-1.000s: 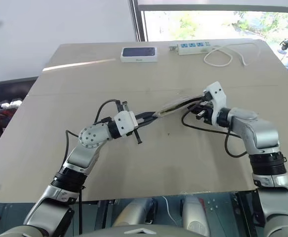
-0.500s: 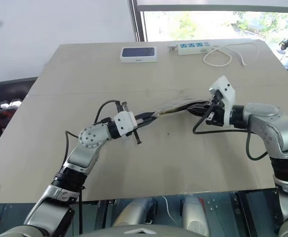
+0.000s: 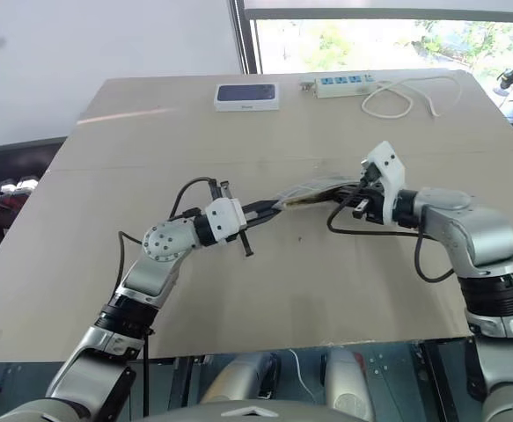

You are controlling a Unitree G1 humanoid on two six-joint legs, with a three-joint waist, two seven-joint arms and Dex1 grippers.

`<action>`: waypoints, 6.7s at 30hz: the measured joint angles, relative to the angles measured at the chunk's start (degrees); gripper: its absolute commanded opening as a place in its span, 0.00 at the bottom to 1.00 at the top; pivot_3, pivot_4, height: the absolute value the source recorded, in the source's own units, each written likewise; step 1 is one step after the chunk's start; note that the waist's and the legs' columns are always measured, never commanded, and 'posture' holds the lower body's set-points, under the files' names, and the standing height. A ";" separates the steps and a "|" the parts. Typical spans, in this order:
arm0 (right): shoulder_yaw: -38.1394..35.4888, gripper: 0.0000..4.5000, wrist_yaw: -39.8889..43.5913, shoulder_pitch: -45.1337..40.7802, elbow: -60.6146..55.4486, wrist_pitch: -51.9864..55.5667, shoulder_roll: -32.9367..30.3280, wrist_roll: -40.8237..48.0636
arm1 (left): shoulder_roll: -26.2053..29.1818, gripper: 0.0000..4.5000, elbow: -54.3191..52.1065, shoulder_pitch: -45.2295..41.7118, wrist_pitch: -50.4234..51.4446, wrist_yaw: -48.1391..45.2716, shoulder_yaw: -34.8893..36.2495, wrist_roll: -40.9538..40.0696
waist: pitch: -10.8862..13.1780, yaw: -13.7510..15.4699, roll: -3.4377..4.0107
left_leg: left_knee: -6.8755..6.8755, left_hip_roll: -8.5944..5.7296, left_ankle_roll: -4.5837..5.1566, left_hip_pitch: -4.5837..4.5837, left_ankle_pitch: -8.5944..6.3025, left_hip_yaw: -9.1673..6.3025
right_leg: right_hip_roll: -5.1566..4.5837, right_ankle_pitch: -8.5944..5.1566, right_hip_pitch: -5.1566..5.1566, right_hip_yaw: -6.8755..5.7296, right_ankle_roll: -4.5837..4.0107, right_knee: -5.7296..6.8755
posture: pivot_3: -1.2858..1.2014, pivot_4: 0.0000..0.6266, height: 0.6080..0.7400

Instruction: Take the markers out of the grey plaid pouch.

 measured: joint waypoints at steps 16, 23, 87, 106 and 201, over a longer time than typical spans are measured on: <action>19.76 1.00 6.28 -2.07 3.00 -26.03 -4.79 -27.15 | -5.16 0.00 0.71 -1.59 2.76 -3.37 -1.44 -1.28 | 0.00 0.01 -0.01 | 0.07 -0.02 -0.01 -0.01 0.00 -0.02 | 0.03 0.00 0.00 -0.07 0.00 0.01 | 0.52 0.24 1.00; 20.05 0.87 6.65 -3.29 11.49 -30.07 0.85 -30.30 | -6.03 0.00 4.01 -2.36 2.74 -4.51 -1.61 -1.03 | -0.02 -0.05 -0.04 | 0.09 -0.02 -0.01 0.03 0.00 -0.02 | 0.05 0.00 0.03 -0.06 0.00 0.02 | 0.52 0.24 1.00; -7.54 0.85 0.39 13.32 8.76 -17.86 -15.37 -15.88 | -1.55 0.00 12.59 -1.94 -7.46 5.54 -0.46 8.31 | -0.06 1.03 -0.21 | 0.05 0.00 0.00 0.03 0.00 0.12 | 0.01 0.00 0.01 0.07 0.01 0.03 | 0.52 0.24 1.00; -8.51 0.03 8.97 17.57 -16.01 -14.27 -9.14 2.08 | -3.37 0.00 12.34 -2.72 -6.48 5.62 -0.74 8.32 | -0.06 1.41 -0.23 | 0.07 0.02 0.00 0.02 0.00 0.01 | 0.02 0.00 0.04 0.01 0.01 0.02 | 0.52 0.24 1.00; 1.78 0.43 8.71 4.50 -7.36 -6.94 -5.47 -15.02 | -4.63 0.00 17.68 -5.31 -8.49 5.20 -0.91 8.16 | -0.16 0.15 -0.34 | 0.12 -0.06 -0.01 -0.03 0.00 -0.11 | -0.02 0.00 0.02 -0.07 0.00 0.04 | 0.52 0.24 1.00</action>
